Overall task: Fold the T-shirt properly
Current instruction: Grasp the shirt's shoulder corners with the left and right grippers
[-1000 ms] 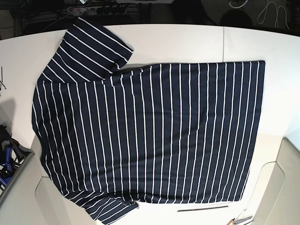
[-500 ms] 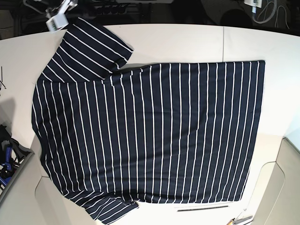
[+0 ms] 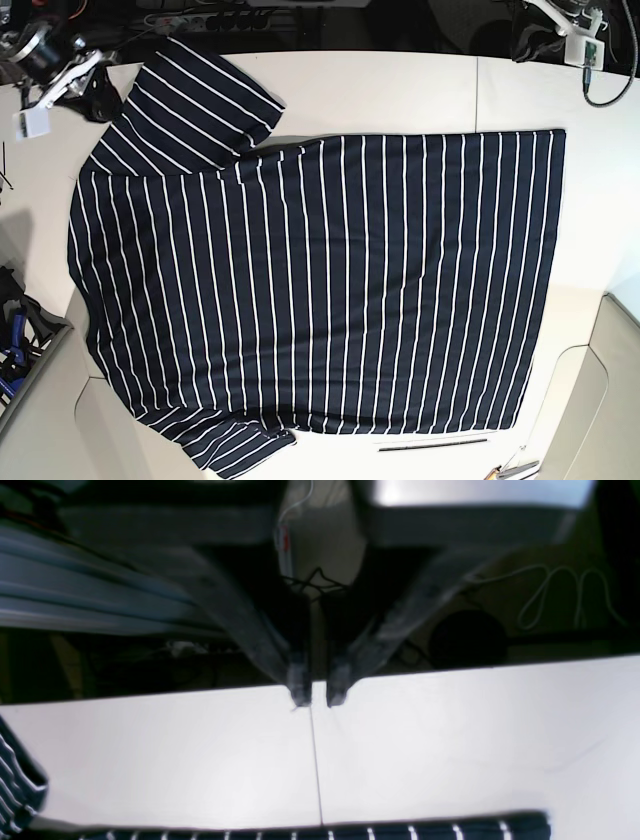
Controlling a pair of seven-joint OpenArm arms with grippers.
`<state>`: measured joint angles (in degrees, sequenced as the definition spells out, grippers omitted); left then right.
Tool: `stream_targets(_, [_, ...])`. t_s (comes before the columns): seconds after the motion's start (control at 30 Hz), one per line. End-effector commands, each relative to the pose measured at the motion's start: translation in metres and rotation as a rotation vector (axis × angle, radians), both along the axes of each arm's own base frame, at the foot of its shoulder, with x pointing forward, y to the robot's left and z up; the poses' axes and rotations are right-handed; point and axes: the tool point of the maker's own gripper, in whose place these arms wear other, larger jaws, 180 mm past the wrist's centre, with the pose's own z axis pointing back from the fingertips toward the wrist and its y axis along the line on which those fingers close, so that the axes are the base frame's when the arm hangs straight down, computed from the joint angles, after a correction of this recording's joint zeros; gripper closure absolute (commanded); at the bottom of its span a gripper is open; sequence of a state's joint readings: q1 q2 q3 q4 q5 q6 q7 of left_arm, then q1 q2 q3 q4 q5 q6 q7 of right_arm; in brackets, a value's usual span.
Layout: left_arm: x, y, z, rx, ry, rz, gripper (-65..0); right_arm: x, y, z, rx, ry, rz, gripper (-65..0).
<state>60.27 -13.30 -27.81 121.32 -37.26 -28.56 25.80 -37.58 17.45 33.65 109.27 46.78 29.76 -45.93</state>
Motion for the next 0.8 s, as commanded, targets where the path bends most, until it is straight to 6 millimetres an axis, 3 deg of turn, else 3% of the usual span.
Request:
stream_targets(0.0, [0.003, -0.001, 0.005, -0.002, -0.011, -0.008, -16.6, 0.005, -0.007, 0.008, -0.010, -0.025, -0.024, -28.1])
stream_targets(0.07, [0.005, -0.002, 0.002, 0.000, 0.008, -0.016, -27.0, 0.006, -0.016, 0.008, -0.018, -0.014, -0.077, -38.6])
stream_targets(0.17, [0.009, -0.002, 0.000, 0.002, 0.013, -0.021, -38.2, 0.004, -0.017, 0.006, -0.017, 0.001, -0.084, -40.8])
stream_targets(0.37, [0.015, -0.002, -0.003, 0.010, 0.026, -0.031, -39.6, -0.005, -0.020, -0.009, 0.000, 0.053, -0.104, -40.8])
stream_targets(0.47, [0.024, 0.000, -0.001, 0.027, 0.008, -0.034, -44.6, -0.013, -0.017, -0.023, 0.052, 0.083, -0.098, -40.8])
stream_targets(0.77, [0.059, 0.038, 0.001, 0.124, -0.032, 0.005, -46.7, -0.010, -0.006, -0.042, 0.147, 0.097, -0.106, -40.8])
